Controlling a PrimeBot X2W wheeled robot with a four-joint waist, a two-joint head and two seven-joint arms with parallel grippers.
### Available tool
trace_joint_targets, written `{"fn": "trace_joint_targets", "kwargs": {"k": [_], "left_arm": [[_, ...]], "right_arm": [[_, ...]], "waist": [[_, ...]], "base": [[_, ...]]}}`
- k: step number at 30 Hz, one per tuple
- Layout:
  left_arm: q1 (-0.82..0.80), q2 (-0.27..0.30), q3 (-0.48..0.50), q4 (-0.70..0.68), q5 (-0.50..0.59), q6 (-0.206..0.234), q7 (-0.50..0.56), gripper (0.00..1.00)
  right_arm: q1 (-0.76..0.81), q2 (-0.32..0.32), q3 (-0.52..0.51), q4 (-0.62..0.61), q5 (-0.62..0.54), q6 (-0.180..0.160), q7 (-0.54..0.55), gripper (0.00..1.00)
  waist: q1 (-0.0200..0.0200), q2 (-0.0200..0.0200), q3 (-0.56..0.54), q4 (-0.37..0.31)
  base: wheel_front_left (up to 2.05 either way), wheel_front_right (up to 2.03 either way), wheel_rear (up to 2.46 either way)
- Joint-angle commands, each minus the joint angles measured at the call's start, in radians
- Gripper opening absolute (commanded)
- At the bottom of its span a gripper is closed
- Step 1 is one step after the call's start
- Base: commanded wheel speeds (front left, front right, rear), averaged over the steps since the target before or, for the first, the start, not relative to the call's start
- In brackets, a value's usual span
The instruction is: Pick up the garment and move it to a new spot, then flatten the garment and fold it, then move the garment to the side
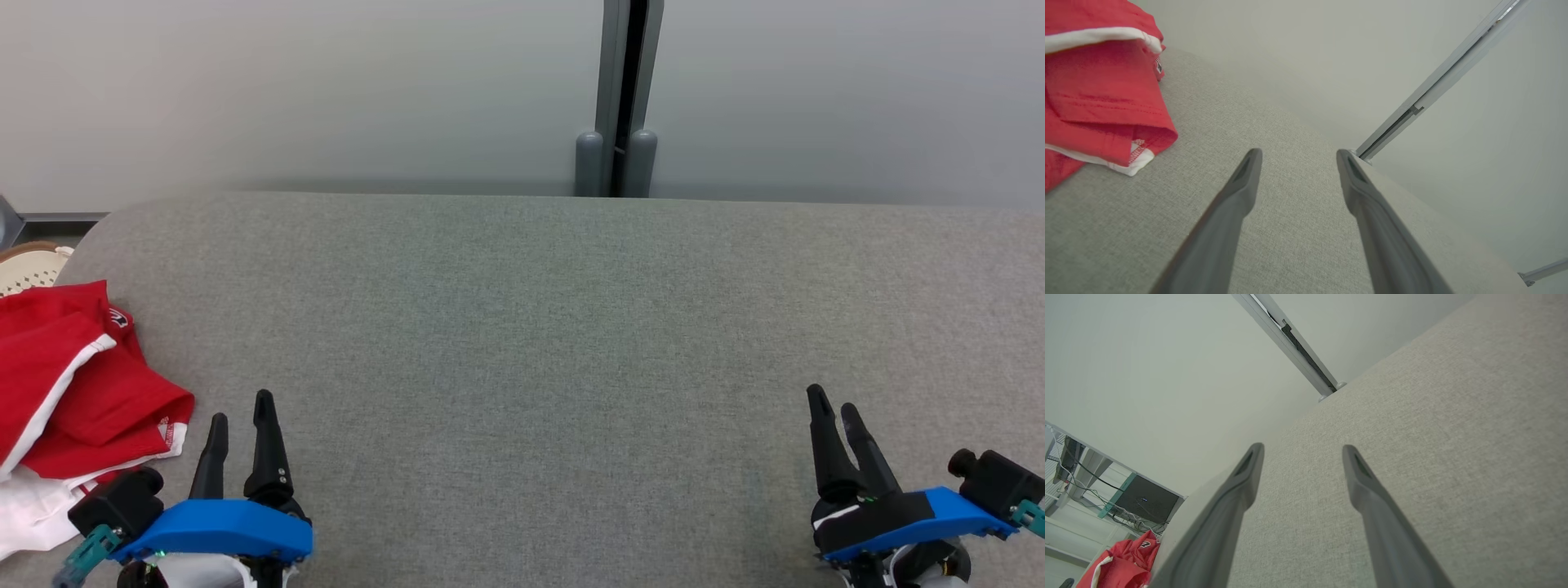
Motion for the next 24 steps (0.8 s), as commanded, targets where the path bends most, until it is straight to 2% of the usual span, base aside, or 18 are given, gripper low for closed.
{"fn": "trace_joint_targets", "kwargs": {"k": [1,10,24], "left_arm": [[-0.025,0.013,-0.011,-0.016,0.032,0.005,-0.012,1.0],[-0.035,0.041,-0.048,-0.014,0.133,0.023,-0.038,1.0],[-0.071,0.06,-0.098,0.034,0.261,0.016,-0.071,1.0]], "right_arm": [[-0.022,-0.007,-0.004,-0.017,-0.04,0.002,-0.011,1.0],[-0.029,-0.008,0.008,-0.023,-0.16,0.002,-0.037,1.0],[-0.065,-0.009,-0.012,0.046,-0.338,0.002,-0.071,1.0]], "waist": [[0.0,-0.0001,0.001,0.001],[0.0,-0.0001,0.01,0.004],[0.0,-0.0001,0.019,0.007]], "base": [[0.0,0.0,0.0],[0.0,0.0,0.0],[0.0,0.0,0.0]]}}
